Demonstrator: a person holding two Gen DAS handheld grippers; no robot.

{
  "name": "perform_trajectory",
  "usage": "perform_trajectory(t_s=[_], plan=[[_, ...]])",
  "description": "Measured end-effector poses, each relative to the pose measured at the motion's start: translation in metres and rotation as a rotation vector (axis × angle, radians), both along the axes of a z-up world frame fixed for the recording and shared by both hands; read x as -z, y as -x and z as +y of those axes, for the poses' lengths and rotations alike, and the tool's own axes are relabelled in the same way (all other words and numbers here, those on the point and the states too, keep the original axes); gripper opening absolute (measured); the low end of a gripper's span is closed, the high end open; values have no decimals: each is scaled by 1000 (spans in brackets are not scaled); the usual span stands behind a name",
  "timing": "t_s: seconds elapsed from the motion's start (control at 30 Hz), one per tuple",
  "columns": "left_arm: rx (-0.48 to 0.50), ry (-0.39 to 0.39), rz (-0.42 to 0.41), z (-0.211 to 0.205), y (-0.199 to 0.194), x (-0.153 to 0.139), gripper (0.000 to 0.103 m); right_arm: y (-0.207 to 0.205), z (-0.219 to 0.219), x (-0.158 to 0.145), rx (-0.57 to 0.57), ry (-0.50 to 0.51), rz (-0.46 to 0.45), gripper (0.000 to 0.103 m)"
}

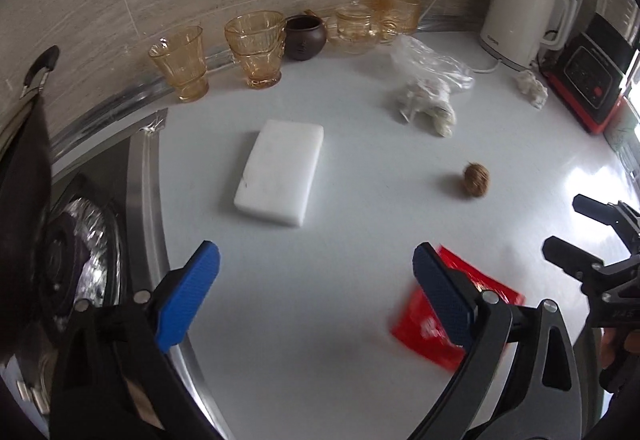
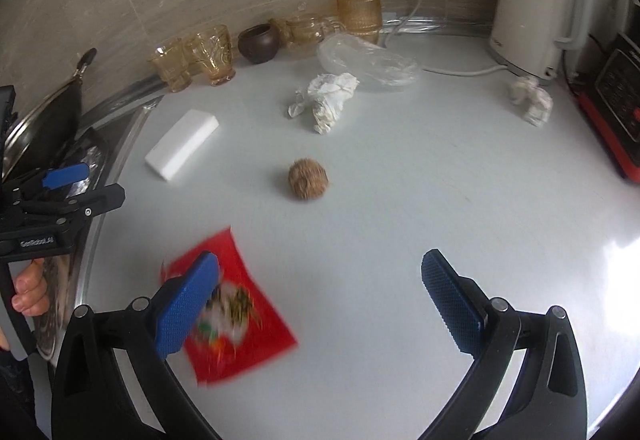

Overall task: Collect trash
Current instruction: 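Move both tools back over the counter toward the white sponge and brown nut, then grasp the white sponge with the left tool while the right tool grasps the brown nut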

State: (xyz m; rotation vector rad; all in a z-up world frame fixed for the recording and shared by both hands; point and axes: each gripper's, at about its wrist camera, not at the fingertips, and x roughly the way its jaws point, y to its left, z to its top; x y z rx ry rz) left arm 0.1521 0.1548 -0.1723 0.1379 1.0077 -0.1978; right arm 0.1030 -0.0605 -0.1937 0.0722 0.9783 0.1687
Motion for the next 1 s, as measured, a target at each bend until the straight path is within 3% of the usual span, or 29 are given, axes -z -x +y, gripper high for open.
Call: perform_trajectory(t_s=[0.27, 0.47, 0.67, 0.77, 1.0], plan=[[10, 18, 38, 14, -46, 21, 95, -57, 17, 26, -6, 40, 15, 101], [-3, 39, 73, 25, -69, 34, 95, -76, 23, 44, 1, 99, 24, 100], [2, 27, 80, 29, -78, 42, 95, -84, 26, 52, -10, 111, 64, 66], [1, 28, 82, 31, -83, 43, 95, -83, 29, 51, -13, 132, 60, 33], [34, 11, 81, 26, -90, 47, 95, -72, 19, 35, 22, 92, 35, 33]])
